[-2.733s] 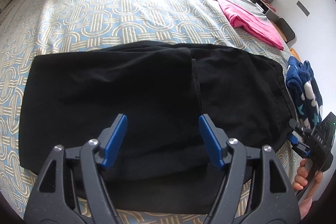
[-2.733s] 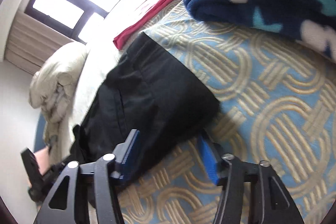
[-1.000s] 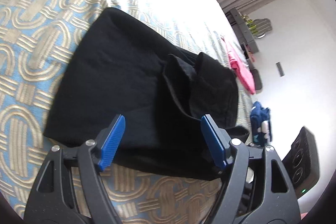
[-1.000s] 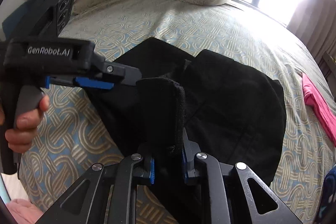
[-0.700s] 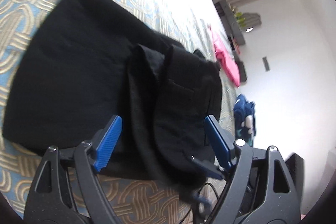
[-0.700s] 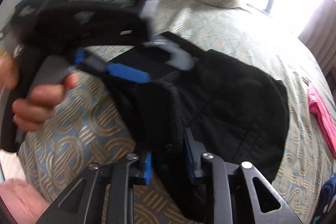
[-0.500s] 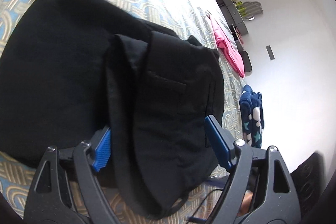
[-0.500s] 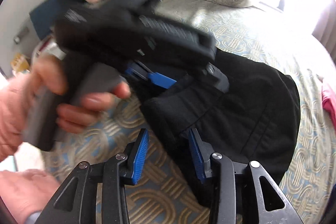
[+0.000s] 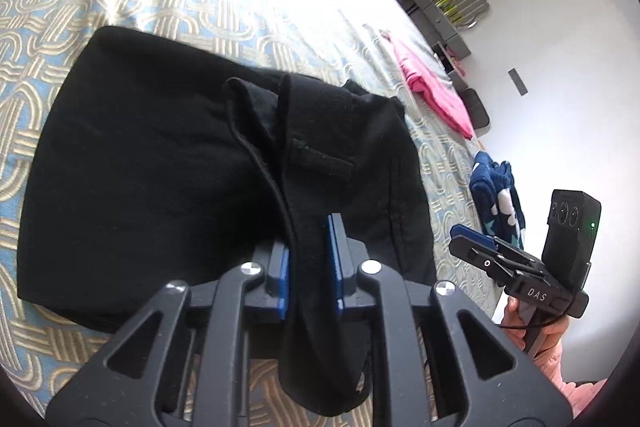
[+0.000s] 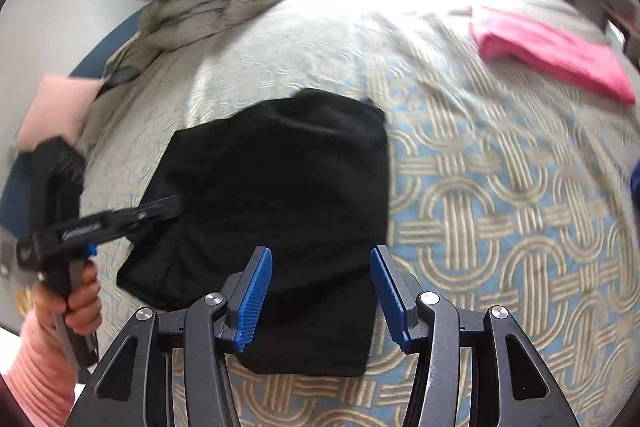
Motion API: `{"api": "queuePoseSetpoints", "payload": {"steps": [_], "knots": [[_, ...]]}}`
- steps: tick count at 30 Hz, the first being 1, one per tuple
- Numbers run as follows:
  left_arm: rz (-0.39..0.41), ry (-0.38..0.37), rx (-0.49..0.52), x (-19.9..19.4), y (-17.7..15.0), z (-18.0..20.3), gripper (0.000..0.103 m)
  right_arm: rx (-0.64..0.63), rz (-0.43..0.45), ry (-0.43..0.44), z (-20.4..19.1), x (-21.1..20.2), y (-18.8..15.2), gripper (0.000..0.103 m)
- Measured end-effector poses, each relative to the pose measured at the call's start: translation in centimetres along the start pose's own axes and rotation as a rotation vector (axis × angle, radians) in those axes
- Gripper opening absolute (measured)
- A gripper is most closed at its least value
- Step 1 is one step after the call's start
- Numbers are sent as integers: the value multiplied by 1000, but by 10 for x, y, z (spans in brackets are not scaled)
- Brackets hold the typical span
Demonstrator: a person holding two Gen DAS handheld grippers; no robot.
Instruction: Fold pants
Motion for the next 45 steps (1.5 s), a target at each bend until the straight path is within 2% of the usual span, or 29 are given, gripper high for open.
{"api": "queuePoseSetpoints", "payload": {"steps": [2, 4, 5, 6, 7, 8, 9, 12, 14, 18, 20, 22, 24, 27, 28, 31, 33, 36, 40, 45], "knots": [[-11, 26, 0, 7, 0, 2, 33, -20, -20, -24, -3, 9, 4, 52], [-35, 21, -12, 15, -1, 4, 72, -31, -57, -78, 1, 16, 4, 52], [-51, 12, -24, 21, -2, 7, 74, -25, -75, -97, 2, 19, 2, 52], [-55, 10, -23, 23, -4, 7, 74, -13, -90, -101, 5, 25, 2, 52], [-58, 15, -10, 28, -5, 10, 69, 7, -101, -87, 7, 28, -1, 52], [-60, 18, 10, 31, -6, 13, 57, 29, -107, -63, 8, 31, -3, 52], [-59, 55, 40, 35, -7, 15, 29, 40, -110, -52, 8, 32, -4, 52], [-28, 52, 89, 25, -7, 28, 17, 54, -108, -47, 12, 31, -8, 52], [4, 55, 131, 14, -5, 41, 17, 63, -99, -52, 15, 25, -9, 52], [88, 93, 292, -21, 4, 78, 16, 88, -74, -76, 26, 7, -11, 52], [106, 97, 348, -36, 7, 88, 16, 102, -62, -70, 31, 4, -10, 52], [138, 126, 413, -54, 11, 90, 17, 109, -55, -56, 33, 4, -6, 52], [158, 169, 434, -64, 16, 75, 17, 95, -48, -40, 28, 5, -2, 52], [155, 245, 353, -63, 30, 24, 17, 60, -56, -30, 16, 14, 7, 52], [135, 266, 296, -59, 34, 0, 18, 46, -65, -19, 9, 21, 9, 52], [60, 285, 142, -38, 38, -58, 23, 13, -114, 22, -9, 42, 9, 52], [55, 270, 83, -31, 35, -79, 26, -20, -157, 26, -22, 56, 7, 52], [73, 248, 57, -32, 34, -86, 28, -54, -187, 5, -31, 66, 3, 52], [105, 262, 91, -40, 38, -77, 27, -55, -214, 38, -34, 69, -5, 53], [165, 251, 189, -59, 53, -55, 27, -27, -223, 86, -33, 63, -16, 53]]}}
Point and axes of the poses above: each gripper's, at about its wrist camera, not at the fingertips, and x roughly the way its jaws point, z to its right, y to its top, the point moved 6 cm from there along x, roughly the way its jaws point, and after that the axes turned 14 degrees about -x, right-handed, at the moved point
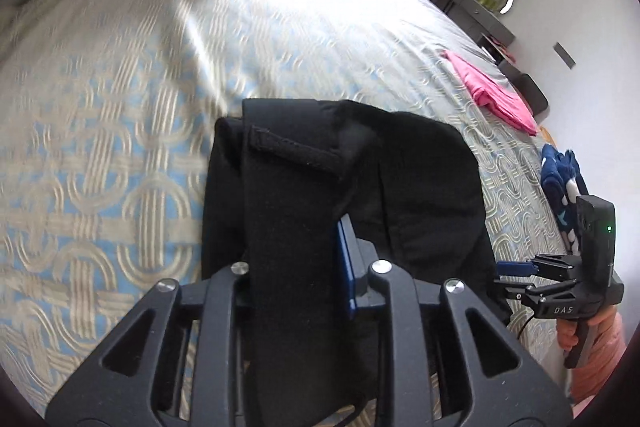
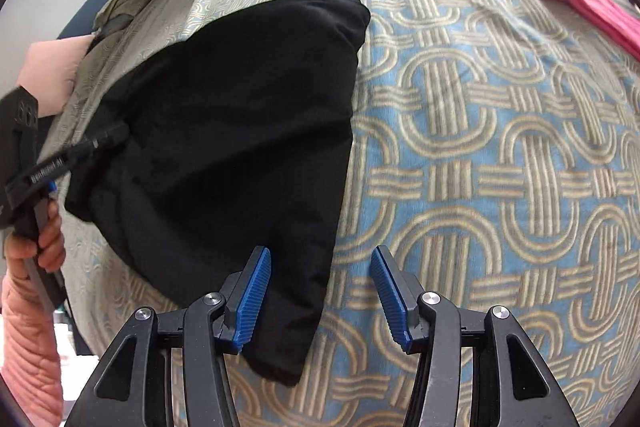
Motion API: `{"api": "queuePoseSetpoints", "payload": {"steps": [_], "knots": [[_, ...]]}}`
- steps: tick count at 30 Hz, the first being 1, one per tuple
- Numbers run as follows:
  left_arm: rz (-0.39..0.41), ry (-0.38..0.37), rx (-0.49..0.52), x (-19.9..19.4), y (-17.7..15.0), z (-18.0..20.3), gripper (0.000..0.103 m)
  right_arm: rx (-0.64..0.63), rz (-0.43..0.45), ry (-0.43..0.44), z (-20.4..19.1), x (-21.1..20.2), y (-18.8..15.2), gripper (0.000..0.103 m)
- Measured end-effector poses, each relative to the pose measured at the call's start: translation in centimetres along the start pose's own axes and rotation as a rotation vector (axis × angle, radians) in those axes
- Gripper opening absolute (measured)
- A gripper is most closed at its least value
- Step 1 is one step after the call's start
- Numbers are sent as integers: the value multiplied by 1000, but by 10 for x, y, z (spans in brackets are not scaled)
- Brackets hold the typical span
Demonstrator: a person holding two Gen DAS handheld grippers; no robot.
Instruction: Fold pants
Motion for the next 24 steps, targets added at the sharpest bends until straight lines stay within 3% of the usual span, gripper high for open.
{"api": "queuePoseSetpoints", "payload": {"steps": [2, 5, 7, 9, 11, 12, 14, 17, 20, 24], "knots": [[-31, 45, 13, 15, 1, -11, 33, 3, -4, -1, 2, 0, -6, 53], [-102, 91, -62, 38, -8, -34, 46, 4, -10, 5, 2, -1, -15, 53], [-91, 50, -134, 33, -11, -46, 48, -1, -14, 12, 0, -3, -21, 53], [-80, 58, -144, 24, -12, -49, 53, -16, -25, 30, -3, -4, -27, 53], [-55, 103, -117, 14, -9, -46, 55, -27, -33, 69, -8, -5, -34, 53], [-14, 160, -83, 5, -4, -41, 54, -29, -34, 80, -8, -5, -36, 53], [32, 192, -23, -5, 3, -26, 54, -30, -34, 115, -11, -7, -42, 53], [55, 116, 76, -13, 16, 21, 54, 1, -31, 183, -11, -9, -52, 53], [16, 41, 202, 6, 28, 84, 56, 47, -39, 263, -3, -6, -58, 53], [-90, 26, 334, 62, 31, 151, 56, 85, -32, 326, 1, -7, -69, 53]]}}
Point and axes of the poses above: each gripper's, at about its wrist camera, not at the fingertips, and x roughly the way its jaws point, z to its right, y to its top, the point moved 6 cm from there along x, roughly the way its jaws point, and after that the axes turned 14 degrees about -x, right-handed, at the moved point
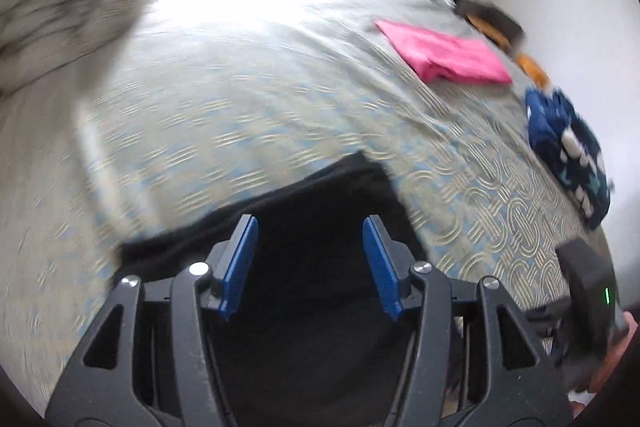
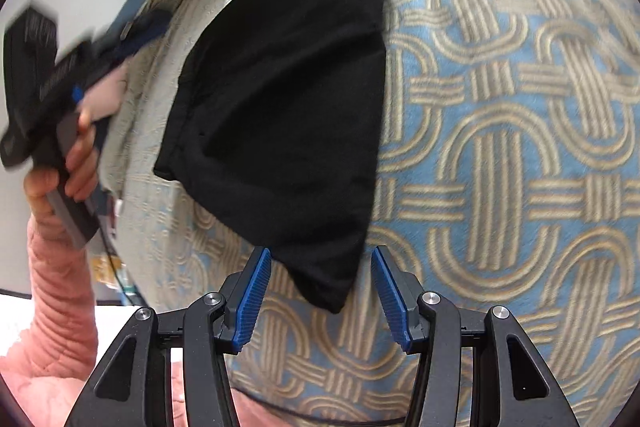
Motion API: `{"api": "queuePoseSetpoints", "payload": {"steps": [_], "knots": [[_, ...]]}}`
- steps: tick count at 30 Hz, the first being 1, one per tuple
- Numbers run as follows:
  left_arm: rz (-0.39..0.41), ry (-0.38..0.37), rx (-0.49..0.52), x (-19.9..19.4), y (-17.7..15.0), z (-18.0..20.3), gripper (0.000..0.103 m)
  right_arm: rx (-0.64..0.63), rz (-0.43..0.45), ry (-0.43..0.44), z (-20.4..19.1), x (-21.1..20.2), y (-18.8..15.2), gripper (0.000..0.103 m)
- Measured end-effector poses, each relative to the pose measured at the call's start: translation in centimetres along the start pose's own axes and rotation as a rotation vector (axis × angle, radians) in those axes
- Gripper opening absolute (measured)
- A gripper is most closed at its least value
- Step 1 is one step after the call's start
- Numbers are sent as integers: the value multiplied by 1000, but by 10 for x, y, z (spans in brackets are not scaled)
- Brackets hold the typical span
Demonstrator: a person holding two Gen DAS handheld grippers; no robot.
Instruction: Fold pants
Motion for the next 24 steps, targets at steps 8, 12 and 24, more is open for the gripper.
{"api": "queuePoseSetpoints", "payload": {"steps": [8, 12, 24], "knots": [[-174, 71, 216, 74, 15, 70, 56, 35, 38, 25, 2, -7, -19, 53], [-228, 153, 367, 88, 10, 86, 20, 58, 49, 45, 9, -8, -22, 53], [-86, 310, 74, 75, 77, 31, 0, 108, 88, -1, 15, -19, -9, 7]]}}
Point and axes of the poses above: each gripper's, at about its wrist camera, not at the fingertips, and x roughly the way its jaws point, z to its right, y to its top, the point moved 6 cm from there along x, roughly the way its jaws point, and after that the axes turned 14 degrees about -x, right-handed, at the moved point
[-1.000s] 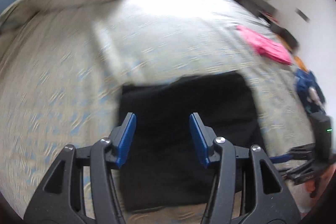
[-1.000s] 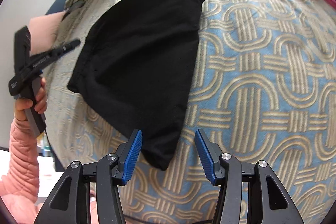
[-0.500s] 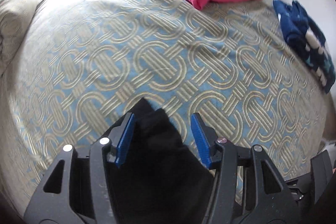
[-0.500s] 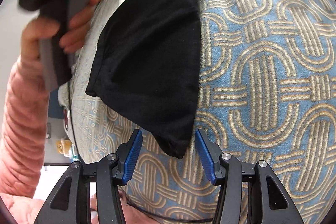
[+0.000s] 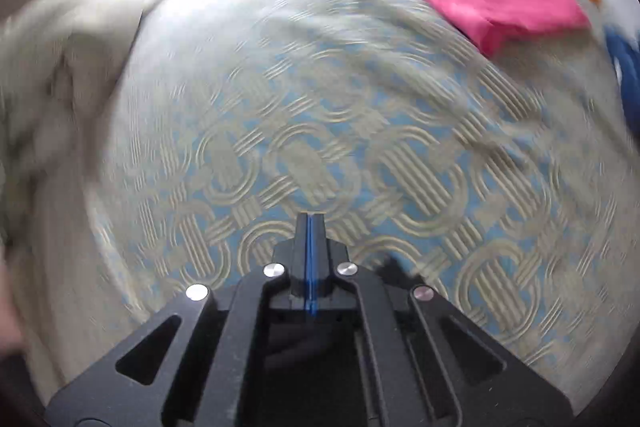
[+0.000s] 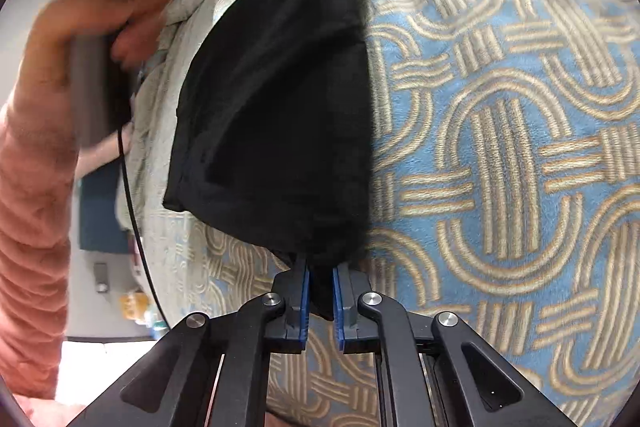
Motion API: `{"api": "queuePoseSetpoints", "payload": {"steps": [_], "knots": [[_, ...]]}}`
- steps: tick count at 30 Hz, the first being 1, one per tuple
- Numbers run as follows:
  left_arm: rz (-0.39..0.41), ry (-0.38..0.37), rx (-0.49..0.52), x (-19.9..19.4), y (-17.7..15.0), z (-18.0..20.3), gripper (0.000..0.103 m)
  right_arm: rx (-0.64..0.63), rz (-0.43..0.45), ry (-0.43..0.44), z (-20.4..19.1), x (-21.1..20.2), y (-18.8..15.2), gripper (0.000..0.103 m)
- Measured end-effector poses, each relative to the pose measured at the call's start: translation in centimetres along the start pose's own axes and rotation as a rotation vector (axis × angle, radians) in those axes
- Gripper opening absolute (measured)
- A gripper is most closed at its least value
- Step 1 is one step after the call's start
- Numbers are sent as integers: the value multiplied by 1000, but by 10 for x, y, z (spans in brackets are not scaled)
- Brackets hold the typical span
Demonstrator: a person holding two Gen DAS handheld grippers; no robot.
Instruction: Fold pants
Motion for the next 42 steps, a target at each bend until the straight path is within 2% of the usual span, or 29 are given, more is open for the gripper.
{"api": "queuePoseSetpoints", "payload": {"steps": [2, 3, 5, 6, 7, 8, 9, 10, 12, 14, 15, 19, 21, 22, 23, 24, 25, 26, 28, 30, 32, 34, 35, 36, 38, 42], "knots": [[-49, -132, -53, -3, 1, -9, 0, -3, 0, -7, -3, -6, -5, 7], [-94, -216, -43, -8, -5, -6, 0, -4, 1, -8, -2, -9, -7, 7], [-141, -321, 43, -21, -19, 12, 9, -6, 14, 7, 1, -13, -8, 7], [-152, -351, 110, -27, -28, 24, 25, -5, 13, 13, 3, -13, -7, 7], [-152, -351, 168, -31, -37, 34, 48, 0, 3, 12, 6, -11, -7, 7], [-139, -319, 246, -31, -47, 46, 55, 7, -7, 12, 8, -9, -6, 8], [-128, -295, 286, -29, -49, 53, 58, 12, -12, 12, 7, -6, -5, 8], [-121, -257, 337, -22, -51, 58, 58, 17, -14, 13, 6, -5, -4, 8], [-150, -199, 376, -2, -54, 60, 58, 21, -10, 14, 6, -8, -3, 8], [-169, -160, 390, 7, -57, 63, 30, 26, -3, 16, 6, -9, -3, 8], [-165, -115, 405, 14, -58, 63, 11, 29, -1, 17, 6, -11, -4, 8], [-103, -48, 352, 14, -54, 60, 8, 36, 2, 24, 7, -11, -4, 8], [-65, -26, 259, 11, -40, 50, 7, 29, 11, 19, 7, -11, -4, 8], [-42, -18, 209, 10, -30, 43, 1, 20, 17, 13, 7, -14, -4, 7], [11, 39, 166, 9, -19, 32, 0, 19, 20, 9, 6, -16, -5, 7], [61, 106, 113, 9, -4, 17, 0, 24, 15, 10, 4, -16, -8, 6], [35, 75, 43, 10, 4, 6, 0, 29, -5, 21, 3, -14, -12, 6], [-14, -29, -35, 9, 9, -3, 0, 30, -12, 12, 1, -10, -16, 6], [7, -92, -64, -5, 13, -7, 0, 26, 10, 9, 0, -13, -19, 6], [-19, -172, -5, -18, 6, 1, 1, 41, 24, 50, 2, -18, -18, 7], [-27, -224, 61, -29, -7, 12, 10, 54, 4, 75, 7, -20, -18, 8], [-14, -217, 111, -38, -20, 22, 42, 43, -29, 66, 10, -21, -20, 11], [-4, -206, 138, -42, -29, 23, 48, 38, -44, 64, 10, -21, -21, 14], [5, -210, 153, -42, -32, 23, 52, 37, -55, 64, 12, -26, -21, 18], [13, -211, 166, -45, -43, 22, 53, 35, -40, 51, 16, -34, -20, 21], [-50, -192, 208, -25, -61, 29, 55, 76, 14, -2, 36, -51, -11, 28]]}}
Point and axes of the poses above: each gripper's, at about its wrist camera, not at the fingertips, and x roughly the way its jaws point, z to its right, y to its top, the point moved 6 cm from there along x, roughly the way its jaws point, and after that the axes turned 14 degrees about -x, right-handed, at the moved point
